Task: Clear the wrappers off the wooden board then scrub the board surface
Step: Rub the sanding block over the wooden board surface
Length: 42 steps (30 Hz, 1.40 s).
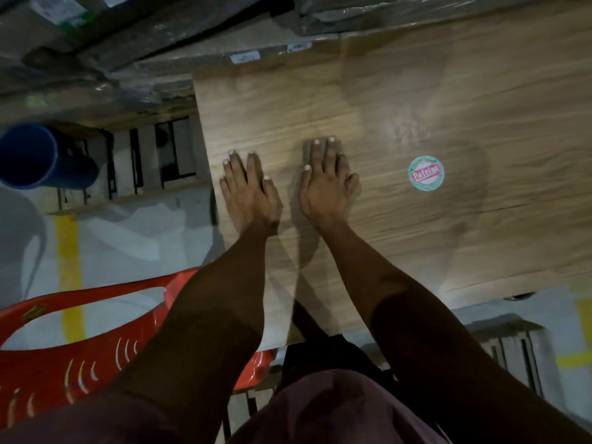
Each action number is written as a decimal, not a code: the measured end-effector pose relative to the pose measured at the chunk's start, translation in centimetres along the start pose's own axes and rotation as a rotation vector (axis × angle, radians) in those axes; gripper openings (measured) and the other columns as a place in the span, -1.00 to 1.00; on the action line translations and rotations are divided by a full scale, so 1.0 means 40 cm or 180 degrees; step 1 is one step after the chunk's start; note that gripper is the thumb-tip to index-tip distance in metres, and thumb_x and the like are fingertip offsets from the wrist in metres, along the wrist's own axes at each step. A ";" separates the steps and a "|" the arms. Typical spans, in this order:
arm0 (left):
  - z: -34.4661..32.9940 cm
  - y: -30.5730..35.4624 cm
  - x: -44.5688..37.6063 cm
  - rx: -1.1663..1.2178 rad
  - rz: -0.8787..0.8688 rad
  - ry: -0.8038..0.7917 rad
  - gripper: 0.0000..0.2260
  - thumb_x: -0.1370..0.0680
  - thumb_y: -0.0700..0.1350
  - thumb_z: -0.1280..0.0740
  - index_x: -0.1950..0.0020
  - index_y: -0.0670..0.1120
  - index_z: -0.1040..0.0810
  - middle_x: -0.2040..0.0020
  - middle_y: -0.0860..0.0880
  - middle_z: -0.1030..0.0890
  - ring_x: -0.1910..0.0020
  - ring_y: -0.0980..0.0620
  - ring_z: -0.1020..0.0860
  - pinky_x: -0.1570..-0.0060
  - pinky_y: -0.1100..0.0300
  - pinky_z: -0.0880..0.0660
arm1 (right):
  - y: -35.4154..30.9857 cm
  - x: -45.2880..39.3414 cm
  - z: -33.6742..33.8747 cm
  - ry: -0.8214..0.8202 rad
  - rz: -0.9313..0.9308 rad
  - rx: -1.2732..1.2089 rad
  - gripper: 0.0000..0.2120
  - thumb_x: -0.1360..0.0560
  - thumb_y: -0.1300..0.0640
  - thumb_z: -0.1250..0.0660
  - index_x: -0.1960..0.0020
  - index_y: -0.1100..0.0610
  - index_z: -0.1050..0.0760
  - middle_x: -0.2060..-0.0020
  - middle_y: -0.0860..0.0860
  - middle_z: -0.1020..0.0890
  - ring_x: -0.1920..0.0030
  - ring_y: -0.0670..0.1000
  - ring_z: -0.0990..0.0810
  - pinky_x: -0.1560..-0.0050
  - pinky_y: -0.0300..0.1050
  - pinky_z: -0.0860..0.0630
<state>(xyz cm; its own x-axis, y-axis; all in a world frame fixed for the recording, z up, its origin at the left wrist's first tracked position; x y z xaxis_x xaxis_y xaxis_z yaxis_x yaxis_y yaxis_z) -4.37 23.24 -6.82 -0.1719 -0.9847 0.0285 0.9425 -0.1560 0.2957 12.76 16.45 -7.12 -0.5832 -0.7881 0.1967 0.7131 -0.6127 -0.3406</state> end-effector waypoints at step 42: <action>-0.008 -0.012 -0.018 0.0132 0.0312 -0.0266 -0.44 -0.62 0.07 -0.19 -0.63 0.10 -0.19 -0.69 -0.08 -0.06 -0.67 -0.10 0.02 -0.60 -0.15 -0.02 | -0.263 -0.371 -0.018 0.0051 0.1141 0.0505 -0.41 -0.63 -0.06 -0.06 -0.65 -0.05 -0.11 -0.66 0.04 -0.09 -0.57 0.19 -0.19 -0.42 0.38 -0.17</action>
<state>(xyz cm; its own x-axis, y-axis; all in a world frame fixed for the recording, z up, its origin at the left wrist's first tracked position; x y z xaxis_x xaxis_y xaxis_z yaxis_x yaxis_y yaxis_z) -4.61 23.98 -7.29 -0.1045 -0.9849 0.1383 0.9436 -0.0543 0.3266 13.64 34.65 -7.10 -0.2913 -0.9536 0.0762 0.9232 -0.3011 -0.2386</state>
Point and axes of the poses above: each hand's wrist, its own x-axis away from the middle knuckle, its own z-axis out of the back of the hand, y = z × x, the point moved 10 cm from there along -x, towards the middle knuckle
